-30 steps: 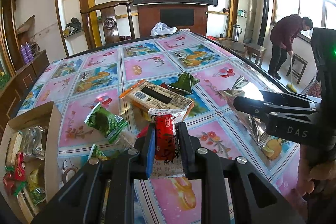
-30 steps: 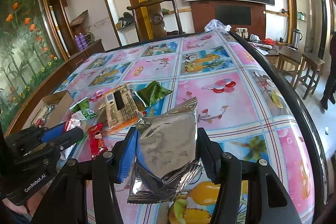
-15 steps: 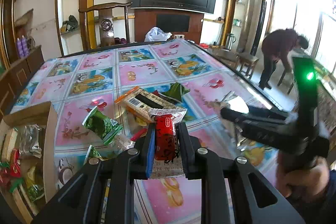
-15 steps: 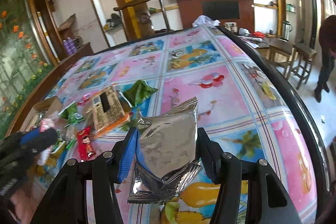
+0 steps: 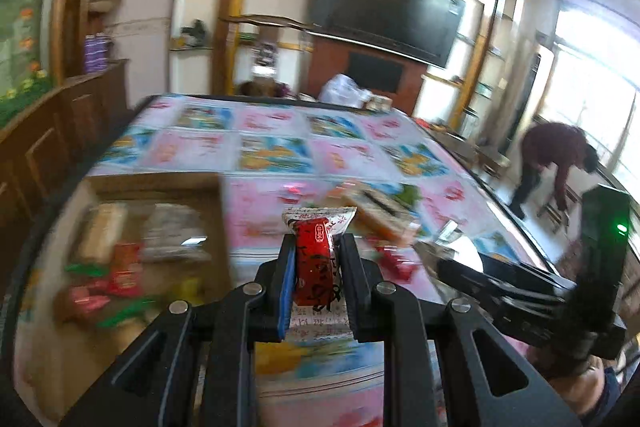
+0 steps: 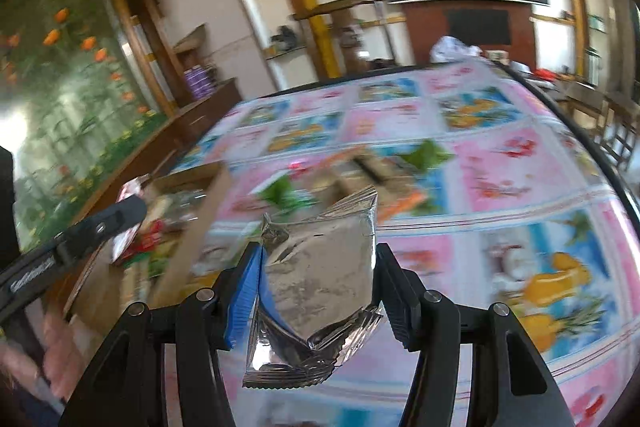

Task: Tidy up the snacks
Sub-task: 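Carry the red-and-white packet and foil bag over the cardboard box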

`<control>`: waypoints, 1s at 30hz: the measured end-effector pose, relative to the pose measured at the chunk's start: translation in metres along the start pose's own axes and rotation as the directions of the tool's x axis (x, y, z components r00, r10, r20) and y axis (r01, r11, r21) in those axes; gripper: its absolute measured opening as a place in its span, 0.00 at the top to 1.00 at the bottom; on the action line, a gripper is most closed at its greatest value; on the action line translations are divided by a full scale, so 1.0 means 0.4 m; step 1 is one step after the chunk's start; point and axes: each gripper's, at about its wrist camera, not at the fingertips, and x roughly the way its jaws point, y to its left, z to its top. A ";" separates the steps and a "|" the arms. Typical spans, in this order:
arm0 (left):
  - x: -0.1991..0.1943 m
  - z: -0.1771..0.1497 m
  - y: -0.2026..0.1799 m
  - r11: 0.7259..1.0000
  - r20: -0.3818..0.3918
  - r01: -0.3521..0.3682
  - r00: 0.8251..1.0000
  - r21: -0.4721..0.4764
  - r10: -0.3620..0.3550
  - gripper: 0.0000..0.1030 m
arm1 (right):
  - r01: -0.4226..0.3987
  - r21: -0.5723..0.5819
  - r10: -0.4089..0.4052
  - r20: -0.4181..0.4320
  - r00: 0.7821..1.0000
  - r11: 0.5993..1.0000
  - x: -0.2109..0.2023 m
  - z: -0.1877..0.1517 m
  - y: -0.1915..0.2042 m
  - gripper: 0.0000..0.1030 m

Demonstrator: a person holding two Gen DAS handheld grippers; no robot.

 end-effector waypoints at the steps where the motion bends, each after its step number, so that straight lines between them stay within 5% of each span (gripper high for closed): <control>1: -0.015 -0.002 0.032 1.000 0.007 -0.020 1.000 -0.023 0.021 0.80 | -0.031 -0.014 0.030 -0.009 0.999 0.999 0.008 -0.002 0.035 0.41; 9: -0.083 -0.034 0.221 0.987 -0.016 -0.136 0.991 -0.086 0.136 0.80 | -0.159 -0.094 0.155 -0.047 0.987 0.983 0.032 -0.016 0.218 0.41; 14: -0.076 -0.089 0.299 0.979 -0.087 -0.155 0.986 -0.132 0.145 0.80 | -0.234 -0.110 0.222 -0.109 0.969 0.966 0.069 -0.034 0.301 0.41; 30: -0.040 -0.154 0.395 0.971 -0.161 -0.161 0.978 -0.175 0.133 0.80 | -0.250 -0.222 0.204 -0.210 0.956 0.943 0.202 -0.095 0.430 0.41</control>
